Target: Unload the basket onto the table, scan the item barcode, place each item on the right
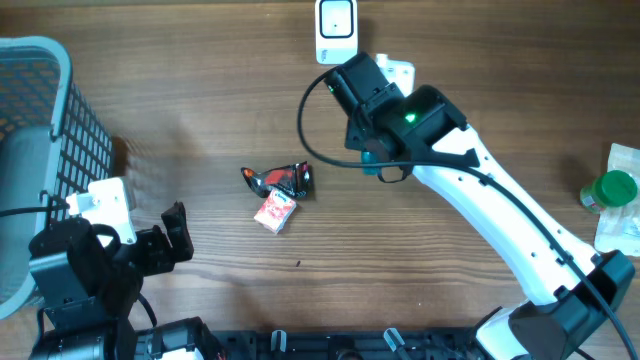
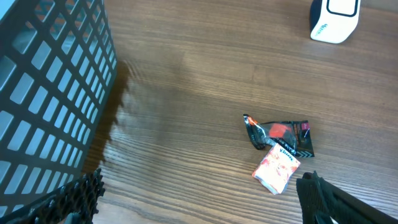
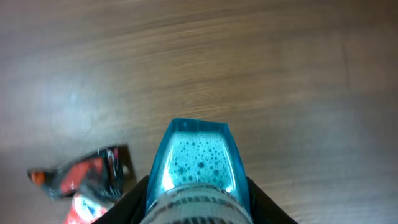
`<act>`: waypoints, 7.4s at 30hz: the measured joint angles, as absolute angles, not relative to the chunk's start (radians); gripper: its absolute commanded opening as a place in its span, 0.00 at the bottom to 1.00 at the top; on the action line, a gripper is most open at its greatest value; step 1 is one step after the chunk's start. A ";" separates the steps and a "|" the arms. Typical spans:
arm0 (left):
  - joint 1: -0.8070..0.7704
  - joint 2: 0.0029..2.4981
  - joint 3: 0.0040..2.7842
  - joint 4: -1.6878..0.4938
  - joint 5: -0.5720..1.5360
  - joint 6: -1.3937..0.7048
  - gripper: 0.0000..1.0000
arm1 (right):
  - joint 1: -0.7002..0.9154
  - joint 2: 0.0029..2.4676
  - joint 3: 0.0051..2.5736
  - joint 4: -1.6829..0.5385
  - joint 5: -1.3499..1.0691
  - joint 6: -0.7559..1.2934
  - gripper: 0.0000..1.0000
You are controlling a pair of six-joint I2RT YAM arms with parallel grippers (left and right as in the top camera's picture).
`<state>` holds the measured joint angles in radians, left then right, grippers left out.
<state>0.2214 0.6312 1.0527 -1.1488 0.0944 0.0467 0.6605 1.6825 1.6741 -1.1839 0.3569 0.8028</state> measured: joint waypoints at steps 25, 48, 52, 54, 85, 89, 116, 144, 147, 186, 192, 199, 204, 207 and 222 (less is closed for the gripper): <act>0.143 0.631 1.053 -1.149 0.094 0.047 1.00 | 0.657 1.701 1.279 -1.145 0.516 1.998 0.39; 0.143 0.631 1.052 -1.148 0.094 0.047 1.00 | 0.653 1.753 1.582 -1.083 0.450 1.582 1.00; 0.143 0.631 1.052 -1.150 0.094 0.047 1.00 | 0.651 1.753 1.734 -1.290 0.405 1.430 1.00; 0.143 0.631 1.052 -1.148 0.095 0.047 1.00 | 0.651 1.746 1.753 -1.348 0.408 1.398 1.00; 0.143 0.631 1.052 -1.149 0.094 0.047 1.00 | 0.380 2.246 1.960 -1.086 -0.036 0.049 1.00; 0.143 0.631 1.052 -1.149 0.094 0.047 1.00 | 0.348 2.300 1.961 -1.086 -0.001 0.015 1.00; 0.143 0.631 1.052 -1.149 0.094 0.047 1.00 | 0.383 2.396 1.968 -0.940 -0.053 0.003 0.36; 0.143 0.631 1.052 -1.149 0.094 0.047 1.00 | 0.383 2.359 2.275 -1.311 -0.002 0.018 0.12; 0.143 0.631 1.052 -1.149 0.094 0.047 1.00 | 0.383 2.297 2.275 -1.357 -0.002 0.019 0.12; 0.143 0.631 1.052 -1.149 0.094 0.047 1.00 | 0.383 2.139 2.115 -1.246 0.001 0.187 0.82; 0.143 0.631 1.052 -1.149 0.094 0.047 1.00 | 0.383 2.130 2.138 -1.271 -0.022 0.257 1.00; 0.143 0.631 1.052 -1.149 0.094 0.047 1.00 | 0.383 2.055 2.164 -1.359 -0.153 0.319 1.00; 0.143 0.631 1.052 -1.149 0.094 0.047 1.00 | 0.381 2.065 2.165 -1.439 -0.176 0.445 1.00; 0.143 0.631 1.052 -1.149 0.094 0.047 1.00 | 0.381 2.093 2.165 -1.446 -0.180 0.475 0.99; 0.143 0.631 1.052 -1.149 0.094 0.047 1.00 | 0.368 2.224 2.165 -1.439 -0.075 0.477 1.00</act>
